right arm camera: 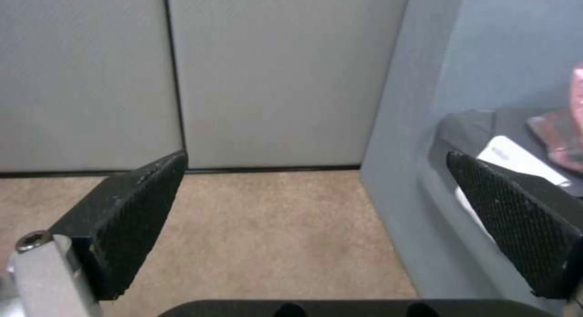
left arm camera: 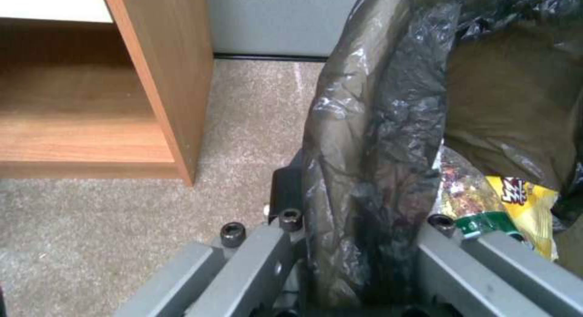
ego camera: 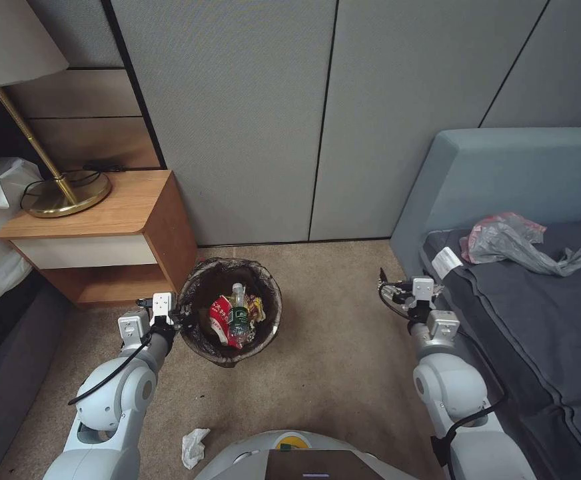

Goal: Pick up the trash bin, then pick up the garbage from the floor and place it into the trash bin.

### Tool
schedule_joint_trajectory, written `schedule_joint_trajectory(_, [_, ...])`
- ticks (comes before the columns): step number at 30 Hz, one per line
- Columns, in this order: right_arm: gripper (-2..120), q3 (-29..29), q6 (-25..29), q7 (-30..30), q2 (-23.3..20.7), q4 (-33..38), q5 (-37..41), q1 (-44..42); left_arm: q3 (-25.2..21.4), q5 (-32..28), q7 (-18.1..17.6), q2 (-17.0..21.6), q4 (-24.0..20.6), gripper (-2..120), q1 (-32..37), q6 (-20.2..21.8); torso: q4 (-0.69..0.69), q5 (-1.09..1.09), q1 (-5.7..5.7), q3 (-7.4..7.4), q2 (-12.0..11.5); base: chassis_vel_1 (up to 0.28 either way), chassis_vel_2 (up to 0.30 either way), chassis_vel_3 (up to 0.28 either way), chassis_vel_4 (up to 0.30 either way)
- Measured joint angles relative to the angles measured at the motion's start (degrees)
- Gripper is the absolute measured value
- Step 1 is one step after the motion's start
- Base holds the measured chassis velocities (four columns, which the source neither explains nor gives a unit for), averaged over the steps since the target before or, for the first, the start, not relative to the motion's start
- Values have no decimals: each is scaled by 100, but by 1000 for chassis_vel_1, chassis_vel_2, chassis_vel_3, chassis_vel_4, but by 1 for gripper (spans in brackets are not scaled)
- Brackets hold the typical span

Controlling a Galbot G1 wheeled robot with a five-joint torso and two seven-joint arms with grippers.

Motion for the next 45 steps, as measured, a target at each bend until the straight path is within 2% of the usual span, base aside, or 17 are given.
schedule_joint_trajectory(10, [100,-410,-54,5,2,-98,-140,68,-9,-83,-39,-32,-73,0,30,43,-2,0,0,1,0,0,0,0,0])
schedule_joint_trajectory(45, [100,-569,-120,38,-55,-340,-95,395,-115,-234,-21,-37,10,0,-94,94,-2,0,0,1,-1,12,16,16,16])
